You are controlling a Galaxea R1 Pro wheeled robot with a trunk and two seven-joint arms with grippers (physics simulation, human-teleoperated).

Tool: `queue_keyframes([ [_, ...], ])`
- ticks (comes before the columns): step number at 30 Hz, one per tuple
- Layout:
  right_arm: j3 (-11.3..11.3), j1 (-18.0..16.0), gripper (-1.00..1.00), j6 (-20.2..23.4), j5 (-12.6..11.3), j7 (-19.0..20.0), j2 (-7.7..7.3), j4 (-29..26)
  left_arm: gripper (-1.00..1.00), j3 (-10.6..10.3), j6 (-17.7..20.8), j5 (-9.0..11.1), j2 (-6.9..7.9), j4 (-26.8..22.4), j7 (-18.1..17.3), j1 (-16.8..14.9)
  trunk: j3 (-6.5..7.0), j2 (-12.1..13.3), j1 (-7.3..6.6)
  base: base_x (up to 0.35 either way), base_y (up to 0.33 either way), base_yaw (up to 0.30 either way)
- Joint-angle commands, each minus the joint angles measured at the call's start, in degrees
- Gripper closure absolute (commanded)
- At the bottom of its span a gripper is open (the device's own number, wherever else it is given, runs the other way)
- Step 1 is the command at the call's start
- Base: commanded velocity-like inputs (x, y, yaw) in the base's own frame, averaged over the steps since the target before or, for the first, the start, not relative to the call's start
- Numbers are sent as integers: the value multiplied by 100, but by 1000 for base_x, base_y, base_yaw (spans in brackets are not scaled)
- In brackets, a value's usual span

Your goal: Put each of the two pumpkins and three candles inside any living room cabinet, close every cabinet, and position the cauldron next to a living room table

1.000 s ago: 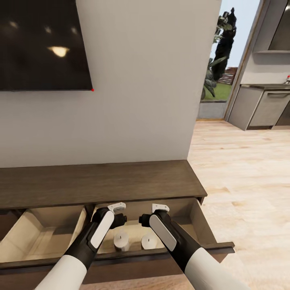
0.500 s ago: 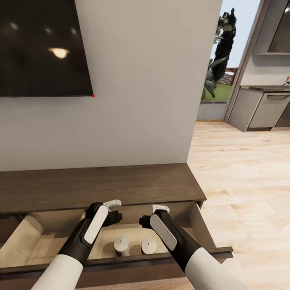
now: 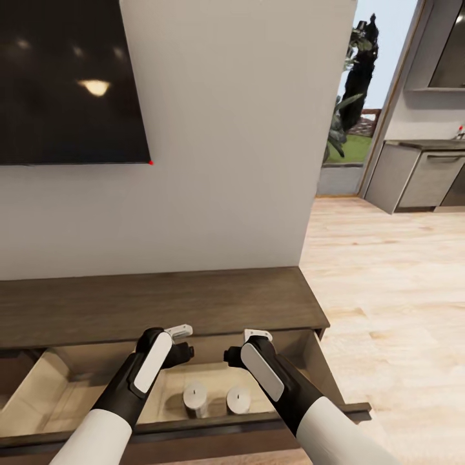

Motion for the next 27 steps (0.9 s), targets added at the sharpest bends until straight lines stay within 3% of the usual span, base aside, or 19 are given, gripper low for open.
queue_keyframes([
  [1, 8, -5, -100, 9, -44, -51, 0, -5, -100, -6, 7, 58, 2, -4, 60, -3, 13, 39, -23, 0, 0, 0],
  [27, 8, -5, -100, 175, -45, -48, 0, -22, -100, 8, 14, 50, 1, 1, 60, -4, 480, 1082, -594, -20, 0, 0],
])
